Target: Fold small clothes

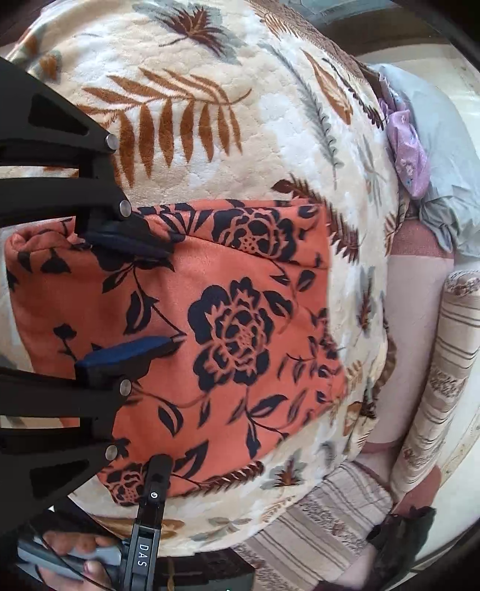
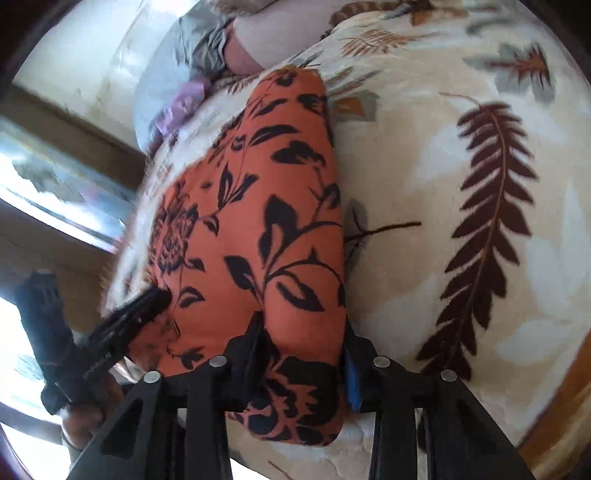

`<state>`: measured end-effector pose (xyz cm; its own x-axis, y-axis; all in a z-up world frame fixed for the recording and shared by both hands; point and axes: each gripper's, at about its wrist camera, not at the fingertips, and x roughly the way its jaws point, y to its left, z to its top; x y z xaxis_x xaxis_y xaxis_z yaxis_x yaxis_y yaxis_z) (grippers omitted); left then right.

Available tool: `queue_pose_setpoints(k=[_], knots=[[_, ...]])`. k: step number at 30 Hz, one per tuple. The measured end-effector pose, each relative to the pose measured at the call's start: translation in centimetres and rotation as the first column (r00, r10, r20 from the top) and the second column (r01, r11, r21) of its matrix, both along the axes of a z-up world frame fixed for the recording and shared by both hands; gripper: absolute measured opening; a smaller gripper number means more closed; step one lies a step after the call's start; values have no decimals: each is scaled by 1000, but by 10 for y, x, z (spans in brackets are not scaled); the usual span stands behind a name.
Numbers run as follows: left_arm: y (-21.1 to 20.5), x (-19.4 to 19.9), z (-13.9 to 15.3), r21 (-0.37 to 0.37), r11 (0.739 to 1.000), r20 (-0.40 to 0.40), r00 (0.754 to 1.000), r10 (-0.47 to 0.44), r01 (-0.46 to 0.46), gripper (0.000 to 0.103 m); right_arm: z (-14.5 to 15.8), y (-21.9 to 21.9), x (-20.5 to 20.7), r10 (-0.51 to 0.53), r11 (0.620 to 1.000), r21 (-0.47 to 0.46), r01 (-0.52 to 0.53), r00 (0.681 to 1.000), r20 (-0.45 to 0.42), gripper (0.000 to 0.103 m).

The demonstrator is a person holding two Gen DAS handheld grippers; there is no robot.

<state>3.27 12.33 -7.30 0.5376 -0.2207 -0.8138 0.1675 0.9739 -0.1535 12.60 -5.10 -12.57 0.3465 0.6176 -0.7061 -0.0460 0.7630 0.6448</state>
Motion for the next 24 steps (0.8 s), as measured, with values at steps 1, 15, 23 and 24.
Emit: queue_pose_setpoints(k=[1, 15, 23, 24], knots=[[2, -2, 6, -49, 999, 37, 999, -10, 12, 44, 5, -6, 1, -3, 999, 43, 3, 1000, -6, 49], [9, 18, -20, -10, 1000, 52, 999, 9, -8, 51, 39, 4, 61, 41, 998, 53, -43, 998, 40, 35], [8, 15, -23, 7, 1000, 61, 998, -5, 5, 51, 27, -12, 72, -43, 996, 79, 42, 999, 16, 66], [8, 15, -23, 6, 1000, 61, 998, -3, 3, 51, 33, -16, 78, -62, 994, 88, 59, 997, 36, 73]])
